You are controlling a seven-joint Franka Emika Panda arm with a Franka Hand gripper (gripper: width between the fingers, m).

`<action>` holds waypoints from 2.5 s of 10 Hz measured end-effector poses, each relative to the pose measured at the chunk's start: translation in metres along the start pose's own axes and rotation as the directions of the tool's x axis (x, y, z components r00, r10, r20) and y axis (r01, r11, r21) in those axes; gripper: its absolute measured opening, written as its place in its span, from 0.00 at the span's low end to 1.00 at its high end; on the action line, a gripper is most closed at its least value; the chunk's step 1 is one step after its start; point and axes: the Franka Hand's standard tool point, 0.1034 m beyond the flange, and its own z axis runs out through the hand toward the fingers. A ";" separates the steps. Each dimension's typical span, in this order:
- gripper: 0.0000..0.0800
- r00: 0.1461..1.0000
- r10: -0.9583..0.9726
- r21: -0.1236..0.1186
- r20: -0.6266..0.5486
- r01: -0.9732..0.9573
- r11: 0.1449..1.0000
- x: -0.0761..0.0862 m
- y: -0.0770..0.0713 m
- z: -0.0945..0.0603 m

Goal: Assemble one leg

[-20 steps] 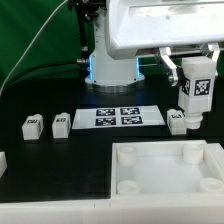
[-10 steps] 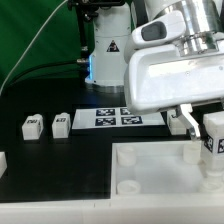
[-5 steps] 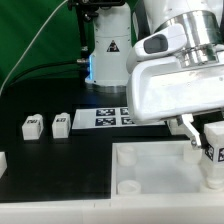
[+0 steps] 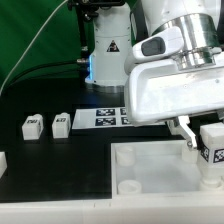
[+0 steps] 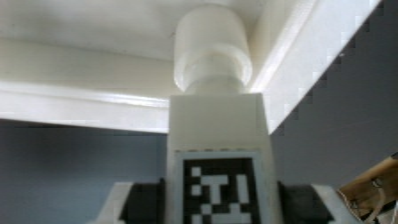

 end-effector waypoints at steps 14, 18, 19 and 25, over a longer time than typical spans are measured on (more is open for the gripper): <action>0.81 1.000 0.003 0.004 0.020 -0.003 1.000 -0.010 -0.001 0.008; 0.81 0.990 0.016 0.017 0.142 -0.019 1.000 0.010 0.004 -0.013; 0.81 0.983 0.020 0.019 0.180 -0.024 1.000 0.007 0.008 -0.009; 0.81 0.781 0.029 0.099 0.624 -0.115 0.988 0.015 -0.005 -0.002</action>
Offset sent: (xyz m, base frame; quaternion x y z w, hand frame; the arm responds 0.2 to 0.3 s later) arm 0.0000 0.0000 0.0000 0.0000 0.0000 0.0000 1.0000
